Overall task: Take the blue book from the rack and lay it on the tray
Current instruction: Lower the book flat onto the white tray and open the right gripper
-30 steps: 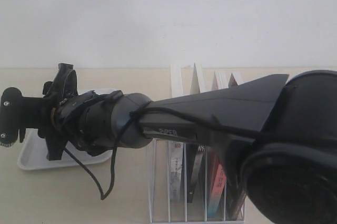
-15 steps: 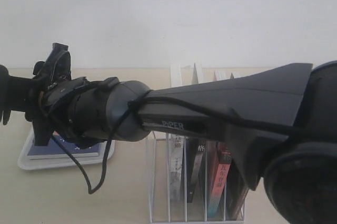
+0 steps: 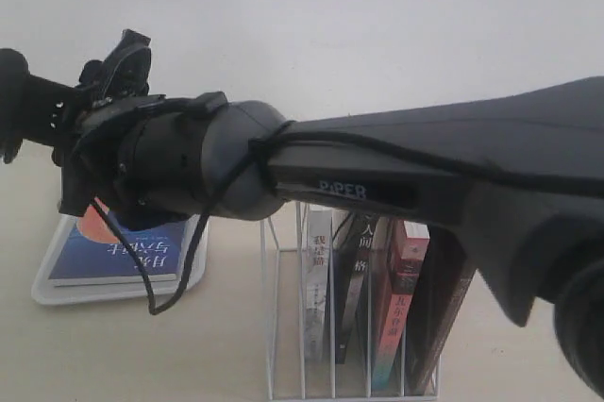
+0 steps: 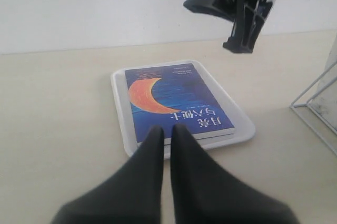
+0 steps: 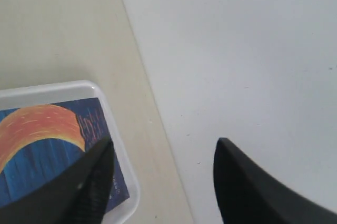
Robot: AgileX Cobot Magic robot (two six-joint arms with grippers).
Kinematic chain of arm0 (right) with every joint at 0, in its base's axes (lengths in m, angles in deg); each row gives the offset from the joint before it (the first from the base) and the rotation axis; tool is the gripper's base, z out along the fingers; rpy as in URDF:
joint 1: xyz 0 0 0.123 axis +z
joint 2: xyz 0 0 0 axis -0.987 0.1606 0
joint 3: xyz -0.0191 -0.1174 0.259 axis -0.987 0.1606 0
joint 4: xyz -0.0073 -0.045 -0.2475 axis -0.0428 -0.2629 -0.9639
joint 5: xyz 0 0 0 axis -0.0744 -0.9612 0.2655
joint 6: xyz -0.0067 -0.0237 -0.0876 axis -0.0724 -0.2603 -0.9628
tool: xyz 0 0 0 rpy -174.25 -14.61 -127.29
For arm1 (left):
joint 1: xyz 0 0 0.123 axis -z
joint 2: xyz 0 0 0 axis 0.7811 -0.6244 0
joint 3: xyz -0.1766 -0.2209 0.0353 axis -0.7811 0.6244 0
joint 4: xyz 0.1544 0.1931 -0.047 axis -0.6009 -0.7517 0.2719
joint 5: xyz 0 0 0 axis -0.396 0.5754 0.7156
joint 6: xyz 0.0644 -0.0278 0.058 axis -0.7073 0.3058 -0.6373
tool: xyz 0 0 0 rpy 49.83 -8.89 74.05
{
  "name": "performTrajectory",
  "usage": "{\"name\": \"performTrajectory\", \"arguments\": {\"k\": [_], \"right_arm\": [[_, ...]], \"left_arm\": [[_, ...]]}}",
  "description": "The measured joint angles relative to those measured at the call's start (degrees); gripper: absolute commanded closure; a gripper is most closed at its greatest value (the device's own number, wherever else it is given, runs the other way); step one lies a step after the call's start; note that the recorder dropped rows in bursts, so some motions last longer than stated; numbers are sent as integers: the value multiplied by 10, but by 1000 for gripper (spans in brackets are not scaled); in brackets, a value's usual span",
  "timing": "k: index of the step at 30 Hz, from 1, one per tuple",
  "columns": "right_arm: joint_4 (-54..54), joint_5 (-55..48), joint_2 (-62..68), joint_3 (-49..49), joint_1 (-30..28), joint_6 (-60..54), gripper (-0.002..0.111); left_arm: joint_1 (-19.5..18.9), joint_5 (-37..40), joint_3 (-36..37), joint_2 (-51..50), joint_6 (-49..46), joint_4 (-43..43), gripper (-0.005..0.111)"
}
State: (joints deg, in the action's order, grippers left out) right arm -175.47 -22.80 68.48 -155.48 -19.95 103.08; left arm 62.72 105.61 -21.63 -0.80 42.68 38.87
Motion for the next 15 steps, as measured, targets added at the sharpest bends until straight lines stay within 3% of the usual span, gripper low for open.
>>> {"name": "performTrajectory", "arguments": {"k": [4, 10, 11, 15], "right_arm": [[17, -24, -25, 0, 15, -8, 60], [28, -83, -47, 0, 49, -28, 95], [31, -93, -50, 0, 54, -32, 106], [76, -130, -76, 0, 66, -43, 108]], "left_arm": [[0, 0, 0, 0, 0, 0, 103], [0, 0, 0, 0, 0, 0, 103], [0, 0, 0, 0, 0, 0, 103], [0, 0, 0, 0, 0, 0, 103]]}}
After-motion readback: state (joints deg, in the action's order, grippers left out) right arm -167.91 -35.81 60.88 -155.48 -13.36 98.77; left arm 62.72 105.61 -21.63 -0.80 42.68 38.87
